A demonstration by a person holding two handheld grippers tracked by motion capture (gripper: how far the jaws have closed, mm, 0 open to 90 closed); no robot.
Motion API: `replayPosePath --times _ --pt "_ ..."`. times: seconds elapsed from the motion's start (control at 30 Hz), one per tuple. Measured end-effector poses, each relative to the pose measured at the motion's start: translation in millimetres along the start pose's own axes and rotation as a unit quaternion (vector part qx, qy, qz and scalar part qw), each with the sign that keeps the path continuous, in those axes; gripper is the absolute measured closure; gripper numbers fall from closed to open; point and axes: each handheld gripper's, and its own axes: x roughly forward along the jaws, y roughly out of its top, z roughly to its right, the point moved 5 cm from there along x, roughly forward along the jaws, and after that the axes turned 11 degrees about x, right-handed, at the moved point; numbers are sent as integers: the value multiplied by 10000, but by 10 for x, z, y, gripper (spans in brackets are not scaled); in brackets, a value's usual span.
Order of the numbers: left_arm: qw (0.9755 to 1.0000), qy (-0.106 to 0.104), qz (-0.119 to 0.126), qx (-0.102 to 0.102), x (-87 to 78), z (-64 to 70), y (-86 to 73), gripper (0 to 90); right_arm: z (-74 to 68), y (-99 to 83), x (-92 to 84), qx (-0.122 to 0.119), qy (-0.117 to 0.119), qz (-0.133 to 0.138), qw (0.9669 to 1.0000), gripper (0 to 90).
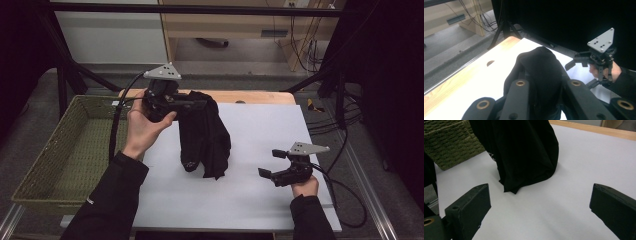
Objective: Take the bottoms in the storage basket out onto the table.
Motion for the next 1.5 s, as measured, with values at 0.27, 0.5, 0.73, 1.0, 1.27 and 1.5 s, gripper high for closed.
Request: replayPosePath --times 0.27,0.5,0.73,1.0,1.27,1.5 --pt "10000 -14 -42 -57 94 9 -108 788 0 0 2 -4 3 -1 10000 39" --pt "9999 -49 -85 -62 178 29 -193 787 1 0 2 1 -4 -2 10000 39" --pt "9998 -20 -174 -93 258 40 -305 785 2 -2 7 -8 -6 -3 10000 39" --pt "9995 -18 -276 -174 358 34 -455 784 1 -5 10 -6 -10 -22 10000 39" --pt "9989 -75 -426 -190 475 70 -614 782 0 -6 12 -1 -15 -24 10000 39" --pt "9984 -139 -496 -215 573 123 -744 781 1 -6 11 4 -17 -22 10000 39"
